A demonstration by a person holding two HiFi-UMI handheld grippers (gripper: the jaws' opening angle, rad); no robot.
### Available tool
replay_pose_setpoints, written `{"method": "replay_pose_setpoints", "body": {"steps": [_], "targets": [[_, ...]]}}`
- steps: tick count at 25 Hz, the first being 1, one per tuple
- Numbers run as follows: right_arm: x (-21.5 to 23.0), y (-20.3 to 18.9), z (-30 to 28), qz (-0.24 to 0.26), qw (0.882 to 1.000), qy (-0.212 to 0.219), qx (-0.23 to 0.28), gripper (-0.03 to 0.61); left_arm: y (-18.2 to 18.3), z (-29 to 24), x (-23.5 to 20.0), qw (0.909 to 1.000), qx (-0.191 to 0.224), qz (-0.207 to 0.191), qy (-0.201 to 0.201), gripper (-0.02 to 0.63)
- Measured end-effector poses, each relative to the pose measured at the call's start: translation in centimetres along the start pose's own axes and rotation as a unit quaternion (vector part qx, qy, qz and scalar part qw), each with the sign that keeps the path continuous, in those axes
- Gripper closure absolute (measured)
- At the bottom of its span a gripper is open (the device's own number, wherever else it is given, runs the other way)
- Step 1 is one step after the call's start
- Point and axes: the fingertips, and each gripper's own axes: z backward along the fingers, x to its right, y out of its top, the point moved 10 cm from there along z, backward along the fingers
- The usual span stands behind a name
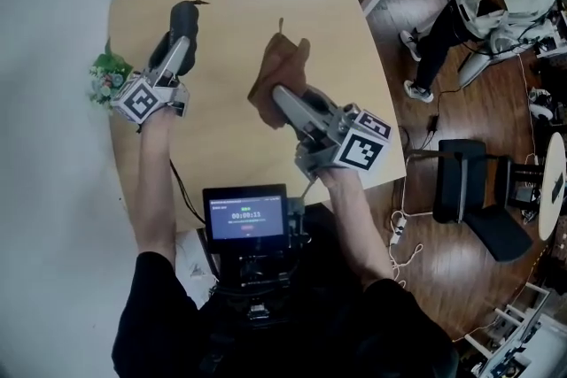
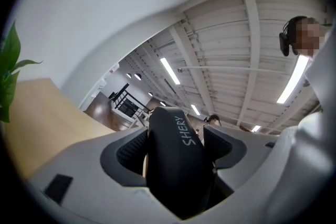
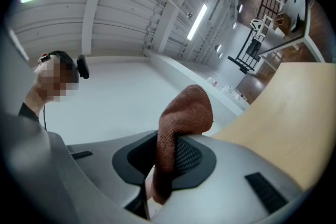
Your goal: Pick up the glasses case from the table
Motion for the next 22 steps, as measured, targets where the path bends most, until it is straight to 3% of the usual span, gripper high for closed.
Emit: {"method": "replay_pose_setpoints", "body": {"steps": [5, 8, 15, 22], "targets": [[0.3, 0.2, 0.2, 0.008, 1.000, 0.016, 0.013, 0.518, 1.7, 0.3, 2.7, 0.9965, 0.057, 0.021, -0.058, 0.273], [0.2, 0.7, 0.1, 0.011, 0.999, 0.029, 0.022, 0.518, 3.1, 0.4, 4.4, 0.9879, 0.105, 0.049, -0.104, 0.273], [-0.5, 0.7, -0.2, 0.026, 0.997, 0.065, 0.033, 0.518, 4.7, 1.6, 7.3, 0.9478, 0.205, 0.126, -0.209, 0.275], [-1.1, 1.3, -0.9, 0.038, 0.993, 0.102, 0.042, 0.518, 6.7, 2.1, 10.3, 0.9131, 0.256, 0.146, -0.282, 0.275]]}}
